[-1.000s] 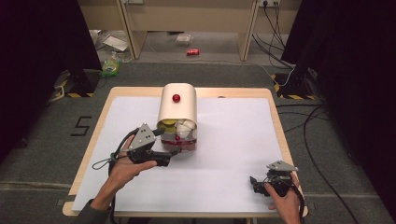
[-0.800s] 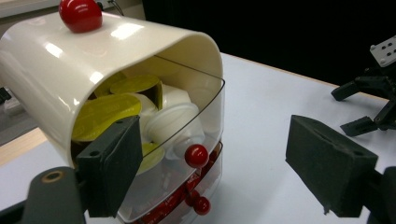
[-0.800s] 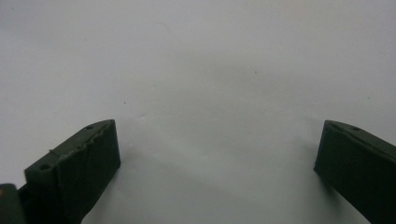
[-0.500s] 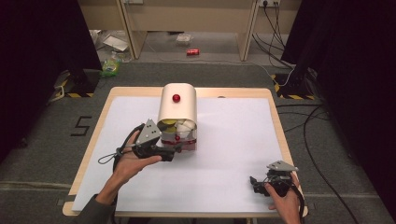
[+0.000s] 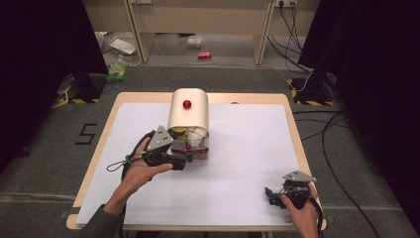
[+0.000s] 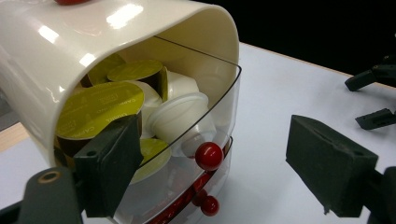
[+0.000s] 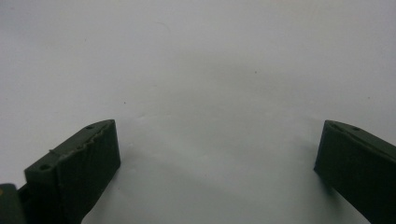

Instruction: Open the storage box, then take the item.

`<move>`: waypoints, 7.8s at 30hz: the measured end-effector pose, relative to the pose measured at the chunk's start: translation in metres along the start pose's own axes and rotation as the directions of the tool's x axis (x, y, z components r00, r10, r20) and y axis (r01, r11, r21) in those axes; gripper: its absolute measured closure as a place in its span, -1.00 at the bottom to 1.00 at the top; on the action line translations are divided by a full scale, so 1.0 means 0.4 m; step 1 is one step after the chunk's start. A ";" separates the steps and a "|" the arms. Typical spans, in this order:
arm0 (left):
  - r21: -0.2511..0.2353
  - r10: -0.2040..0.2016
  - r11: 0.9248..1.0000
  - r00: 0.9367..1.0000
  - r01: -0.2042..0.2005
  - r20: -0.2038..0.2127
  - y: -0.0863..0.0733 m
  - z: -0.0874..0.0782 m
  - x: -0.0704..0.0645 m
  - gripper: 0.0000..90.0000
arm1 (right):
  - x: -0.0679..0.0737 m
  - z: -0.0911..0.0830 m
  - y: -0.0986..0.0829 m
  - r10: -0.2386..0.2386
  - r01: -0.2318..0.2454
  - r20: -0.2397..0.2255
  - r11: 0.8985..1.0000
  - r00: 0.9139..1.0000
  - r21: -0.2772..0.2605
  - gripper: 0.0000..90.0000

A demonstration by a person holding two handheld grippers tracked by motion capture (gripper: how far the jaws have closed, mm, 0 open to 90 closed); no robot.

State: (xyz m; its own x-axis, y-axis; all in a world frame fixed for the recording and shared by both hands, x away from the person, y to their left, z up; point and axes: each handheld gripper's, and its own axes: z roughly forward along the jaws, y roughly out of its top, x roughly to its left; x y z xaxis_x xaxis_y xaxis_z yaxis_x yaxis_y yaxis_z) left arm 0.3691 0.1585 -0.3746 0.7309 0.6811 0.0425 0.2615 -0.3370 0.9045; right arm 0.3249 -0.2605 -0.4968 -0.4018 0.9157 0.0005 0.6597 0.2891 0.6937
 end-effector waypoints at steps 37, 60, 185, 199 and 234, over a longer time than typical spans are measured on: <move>0.004 0.011 1.000 0.999 -0.011 0.053 -0.039 -0.057 -0.064 -0.62 | 0.000 0.000 0.000 -0.001 0.001 0.000 1.000 1.000 -0.001 -0.99; -0.018 0.030 0.999 0.999 -0.029 0.036 -0.082 -0.088 -0.123 -0.62 | 0.000 0.000 0.000 -0.001 0.001 0.001 1.000 1.000 -0.002 -1.00; -0.021 0.066 0.997 0.993 -0.068 -0.099 -0.060 -0.035 -0.051 -0.51 | 0.000 0.000 0.000 0.000 0.000 0.000 1.000 1.000 -0.001 -1.00; -0.023 0.064 0.998 0.993 -0.066 -0.100 -0.067 -0.038 -0.054 -0.17 | 0.000 0.000 0.000 -0.001 0.001 0.001 1.000 1.000 -0.001 -1.00; -0.120 -0.036 0.992 0.995 0.024 -0.093 -0.057 -0.157 -0.008 -0.16 | 0.000 0.000 0.000 0.000 0.000 0.001 1.000 1.000 -0.001 -1.00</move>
State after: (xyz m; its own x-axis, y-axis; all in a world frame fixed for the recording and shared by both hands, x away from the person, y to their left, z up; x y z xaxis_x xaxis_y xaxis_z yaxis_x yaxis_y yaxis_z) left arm 0.3211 0.2048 -0.3687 0.6593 0.7502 0.0496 0.2017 -0.2400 0.9496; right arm 0.3249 -0.2604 -0.4969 -0.4014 0.9159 0.0002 0.6594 0.2888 0.6941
